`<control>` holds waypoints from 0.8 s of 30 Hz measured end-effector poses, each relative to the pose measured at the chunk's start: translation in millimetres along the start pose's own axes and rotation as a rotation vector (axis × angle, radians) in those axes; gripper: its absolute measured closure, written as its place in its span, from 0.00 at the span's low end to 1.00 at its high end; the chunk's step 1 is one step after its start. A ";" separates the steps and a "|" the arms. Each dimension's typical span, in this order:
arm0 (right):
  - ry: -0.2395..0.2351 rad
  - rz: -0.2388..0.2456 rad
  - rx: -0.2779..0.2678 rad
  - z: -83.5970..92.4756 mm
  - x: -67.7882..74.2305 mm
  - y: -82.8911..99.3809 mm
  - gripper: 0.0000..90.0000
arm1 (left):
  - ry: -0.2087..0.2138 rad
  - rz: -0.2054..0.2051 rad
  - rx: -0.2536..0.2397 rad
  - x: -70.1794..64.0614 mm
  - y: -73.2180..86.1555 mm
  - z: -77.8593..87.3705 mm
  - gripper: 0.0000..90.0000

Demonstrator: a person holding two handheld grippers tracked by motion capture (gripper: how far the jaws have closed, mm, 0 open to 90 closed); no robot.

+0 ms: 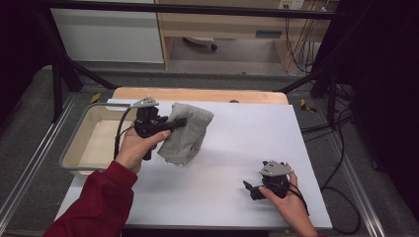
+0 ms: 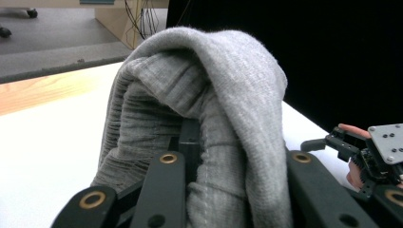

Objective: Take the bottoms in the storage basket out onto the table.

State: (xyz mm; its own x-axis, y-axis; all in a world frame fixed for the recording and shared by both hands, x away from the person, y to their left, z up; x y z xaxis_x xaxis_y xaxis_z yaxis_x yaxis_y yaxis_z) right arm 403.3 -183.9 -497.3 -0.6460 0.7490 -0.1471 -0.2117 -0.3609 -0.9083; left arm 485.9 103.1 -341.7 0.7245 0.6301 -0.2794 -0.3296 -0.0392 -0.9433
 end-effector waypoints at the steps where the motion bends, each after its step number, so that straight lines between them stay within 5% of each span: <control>1: -0.001 0.003 0.000 -0.1 0.0 0.1 0.03 | 0.001 0.000 0.003 -0.1 0.8 -1.5 0.78; 24: -0.009 0.011 0.005 -0.1 1.2 0.4 0.03 | -0.009 0.003 0.053 3.8 31.4 -61.0 0.78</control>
State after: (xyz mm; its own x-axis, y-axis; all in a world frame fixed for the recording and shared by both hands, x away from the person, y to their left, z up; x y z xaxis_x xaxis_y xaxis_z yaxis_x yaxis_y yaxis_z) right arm 402.6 -183.1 -497.9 -0.6553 0.7396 -0.1537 -0.2081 -0.3723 -0.9045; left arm 515.2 57.0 -383.3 0.7183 0.6369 -0.2800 -0.3634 0.0003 -0.9316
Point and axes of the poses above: each handheld gripper's, and its own axes: z roughly backward along the jaws, y roughly out of its underside, x roughly to its left, the point moved 8 cm from there along -z, roughly forward along the jaws, and after that the axes turned 13 degrees about -x, right-handed, at the moved point
